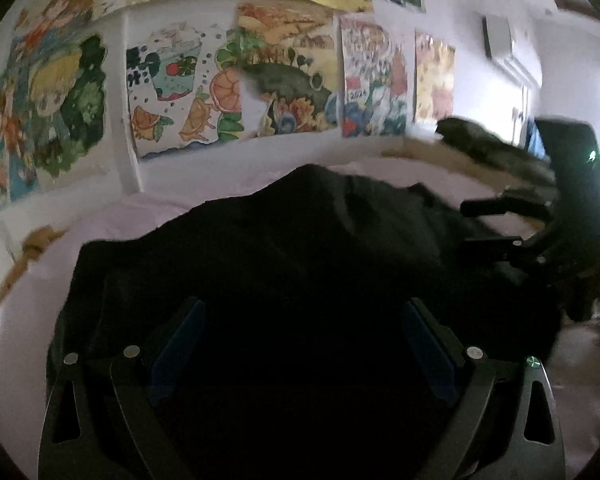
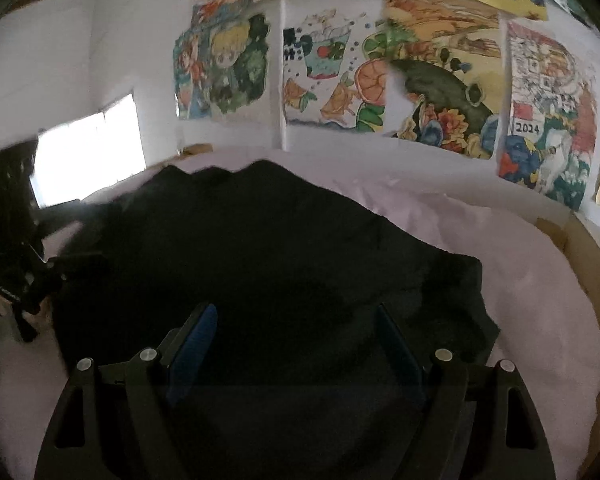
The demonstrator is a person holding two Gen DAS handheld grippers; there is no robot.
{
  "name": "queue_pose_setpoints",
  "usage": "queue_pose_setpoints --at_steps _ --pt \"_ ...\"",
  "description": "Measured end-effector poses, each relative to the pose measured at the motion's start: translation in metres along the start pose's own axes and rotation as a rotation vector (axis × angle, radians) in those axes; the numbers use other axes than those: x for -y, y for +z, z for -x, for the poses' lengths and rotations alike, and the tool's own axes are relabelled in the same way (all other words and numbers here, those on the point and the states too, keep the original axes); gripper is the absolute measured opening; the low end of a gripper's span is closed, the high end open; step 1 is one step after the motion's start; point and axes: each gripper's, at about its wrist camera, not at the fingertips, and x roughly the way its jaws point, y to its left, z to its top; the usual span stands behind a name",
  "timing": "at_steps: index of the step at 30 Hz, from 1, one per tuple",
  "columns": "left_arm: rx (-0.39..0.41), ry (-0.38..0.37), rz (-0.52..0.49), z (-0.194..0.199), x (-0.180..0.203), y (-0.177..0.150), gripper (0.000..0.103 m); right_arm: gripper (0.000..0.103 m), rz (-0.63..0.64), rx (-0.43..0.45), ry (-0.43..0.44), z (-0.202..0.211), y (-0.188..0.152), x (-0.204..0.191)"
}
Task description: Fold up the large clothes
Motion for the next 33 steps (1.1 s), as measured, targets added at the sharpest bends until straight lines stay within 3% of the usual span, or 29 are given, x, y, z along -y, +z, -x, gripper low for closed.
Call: queue_pose_setpoints --at_steps 11,22,26,33 --pt "-0.028 0.065 -0.014 -0.053 -0.017 0.007 0.096 0.080 -0.040 -0.020 -0.004 -0.055 0.015 0.028" --pt "-0.092 0.009 0.156 -0.094 -0.071 0.012 0.102 0.080 -0.189 -0.032 0.050 -0.101 0.018 0.075" --pt "-0.167 0.021 0.171 -0.118 -0.075 0.007 0.102 0.085 -0.247 -0.116 0.111 -0.130 0.013 0.087" --pt "-0.278 0.008 0.187 -0.147 -0.084 0.003 0.102 0.087 -0.252 -0.182 0.108 -0.157 0.005 0.093"
